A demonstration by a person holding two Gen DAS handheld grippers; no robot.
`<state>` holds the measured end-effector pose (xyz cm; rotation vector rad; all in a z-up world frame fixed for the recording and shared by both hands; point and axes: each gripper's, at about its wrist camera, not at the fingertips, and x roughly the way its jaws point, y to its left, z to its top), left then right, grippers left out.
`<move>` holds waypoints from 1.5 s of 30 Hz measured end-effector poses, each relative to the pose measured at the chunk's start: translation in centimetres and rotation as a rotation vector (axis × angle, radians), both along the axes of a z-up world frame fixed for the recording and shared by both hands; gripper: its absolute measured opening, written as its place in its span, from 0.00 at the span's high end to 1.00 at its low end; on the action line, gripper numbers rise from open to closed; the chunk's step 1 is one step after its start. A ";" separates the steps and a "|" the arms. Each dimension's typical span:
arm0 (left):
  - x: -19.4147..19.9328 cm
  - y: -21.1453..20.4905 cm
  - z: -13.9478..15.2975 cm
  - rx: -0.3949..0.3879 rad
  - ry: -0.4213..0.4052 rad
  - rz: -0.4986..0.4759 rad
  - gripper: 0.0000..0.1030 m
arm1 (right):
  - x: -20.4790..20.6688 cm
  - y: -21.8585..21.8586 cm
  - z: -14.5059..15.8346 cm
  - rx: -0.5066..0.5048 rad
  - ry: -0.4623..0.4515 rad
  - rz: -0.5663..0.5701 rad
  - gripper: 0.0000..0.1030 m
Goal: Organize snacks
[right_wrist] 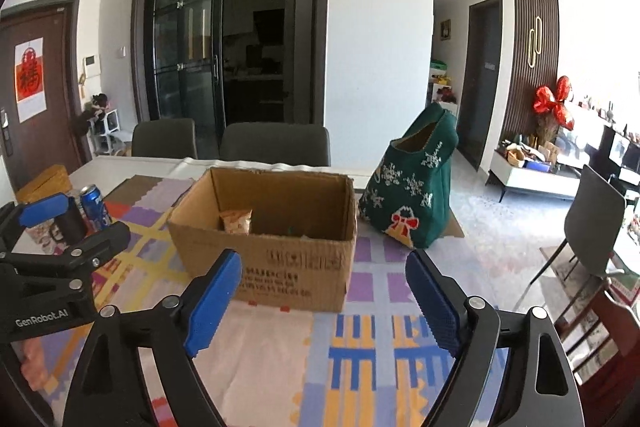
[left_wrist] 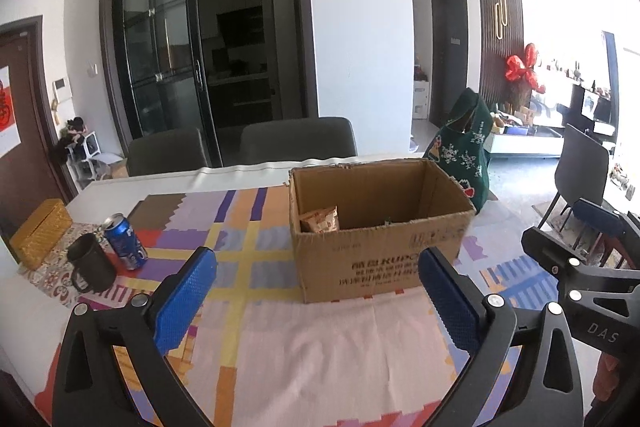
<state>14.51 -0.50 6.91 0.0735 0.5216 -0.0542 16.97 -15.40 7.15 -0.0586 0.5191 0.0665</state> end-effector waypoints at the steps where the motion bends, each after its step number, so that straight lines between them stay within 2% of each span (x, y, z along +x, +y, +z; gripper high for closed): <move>1: -0.5 -0.1 0.0 -0.001 -0.002 -0.003 0.00 | -0.7 0.0 0.0 0.001 0.000 0.002 0.18; 12: -4.7 0.0 -0.9 -0.026 0.022 -0.014 0.00 | -5.4 -0.9 -0.3 0.023 -0.010 -0.005 0.14; 23: -7.3 0.2 -0.7 -0.046 0.019 -0.015 0.00 | -8.0 -0.7 -0.5 0.025 -0.023 0.000 0.14; 45: -8.5 0.0 -0.1 -0.038 -0.007 -0.009 0.00 | -9.7 -0.6 -0.2 0.044 -0.045 0.010 0.14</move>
